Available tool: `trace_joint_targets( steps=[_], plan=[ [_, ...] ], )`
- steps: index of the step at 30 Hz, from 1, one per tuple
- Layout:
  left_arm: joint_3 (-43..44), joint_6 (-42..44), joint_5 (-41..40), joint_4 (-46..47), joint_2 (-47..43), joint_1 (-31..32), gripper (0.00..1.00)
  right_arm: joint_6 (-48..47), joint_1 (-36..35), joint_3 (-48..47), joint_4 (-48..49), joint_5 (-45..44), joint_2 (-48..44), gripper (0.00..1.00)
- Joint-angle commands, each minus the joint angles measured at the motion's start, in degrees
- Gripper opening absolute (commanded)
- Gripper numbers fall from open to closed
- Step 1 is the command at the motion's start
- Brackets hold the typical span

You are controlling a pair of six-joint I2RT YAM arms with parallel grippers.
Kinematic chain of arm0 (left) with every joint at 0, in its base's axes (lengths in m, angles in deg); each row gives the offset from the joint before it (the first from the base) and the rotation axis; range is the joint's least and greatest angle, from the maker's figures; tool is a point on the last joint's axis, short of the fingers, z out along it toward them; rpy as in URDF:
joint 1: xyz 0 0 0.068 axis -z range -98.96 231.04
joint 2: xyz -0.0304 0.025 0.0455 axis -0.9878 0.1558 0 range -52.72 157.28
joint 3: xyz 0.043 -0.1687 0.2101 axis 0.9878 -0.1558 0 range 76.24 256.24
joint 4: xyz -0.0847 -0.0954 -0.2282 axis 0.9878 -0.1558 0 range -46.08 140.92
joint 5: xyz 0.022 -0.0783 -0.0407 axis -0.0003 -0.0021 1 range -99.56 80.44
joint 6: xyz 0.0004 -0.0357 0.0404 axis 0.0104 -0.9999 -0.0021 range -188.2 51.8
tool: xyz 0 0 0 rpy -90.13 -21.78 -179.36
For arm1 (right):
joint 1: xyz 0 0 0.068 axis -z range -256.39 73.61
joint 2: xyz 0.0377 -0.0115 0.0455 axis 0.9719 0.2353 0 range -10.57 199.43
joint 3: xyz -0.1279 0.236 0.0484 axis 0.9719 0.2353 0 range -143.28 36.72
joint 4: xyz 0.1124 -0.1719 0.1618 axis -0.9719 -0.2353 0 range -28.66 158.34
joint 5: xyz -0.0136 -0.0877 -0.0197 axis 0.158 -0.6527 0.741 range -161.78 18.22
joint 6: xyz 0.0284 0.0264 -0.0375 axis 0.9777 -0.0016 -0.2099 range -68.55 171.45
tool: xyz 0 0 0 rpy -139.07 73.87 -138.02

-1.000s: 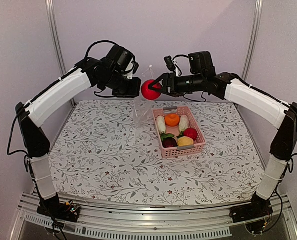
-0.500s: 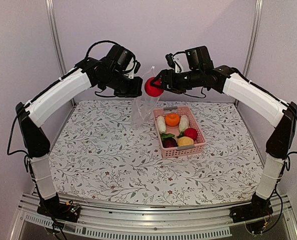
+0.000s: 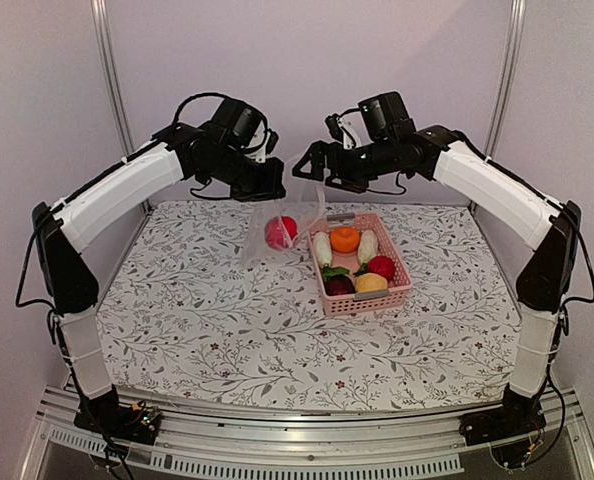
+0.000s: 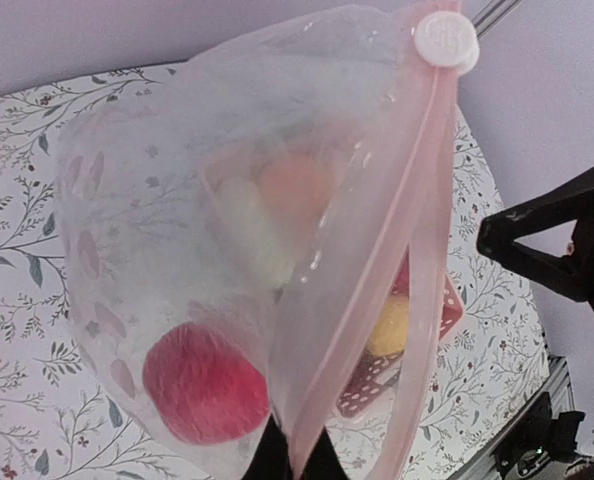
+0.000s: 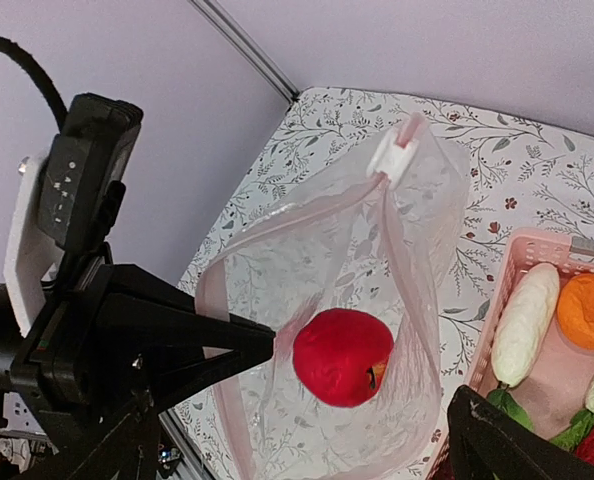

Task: Place the food in the zip-top bag and seal the zipper
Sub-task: Place the fake fruit in the zipper food storage bag, then pick up the fake fruit from the bin.

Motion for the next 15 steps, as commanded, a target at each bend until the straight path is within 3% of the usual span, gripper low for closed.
trace_joint_targets(
  steps=[1,9,15],
  plan=[
    [-2.20,-1.51,2.19,1.92,-2.68,-2.08,0.00,-0.23,0.41,-0.92,-1.70,-0.94,-5.53,0.99],
    [-5.61,-2.13,3.27,1.56,-5.40,-4.98,0.00,-1.78,2.76,11.58,-1.95,-8.05,-13.57,0.99],
    [-5.92,0.15,2.48,-0.98,-6.27,-5.93,0.00,-3.52,4.67,18.99,-1.27,-7.99,-17.01,0.99]
  ],
)
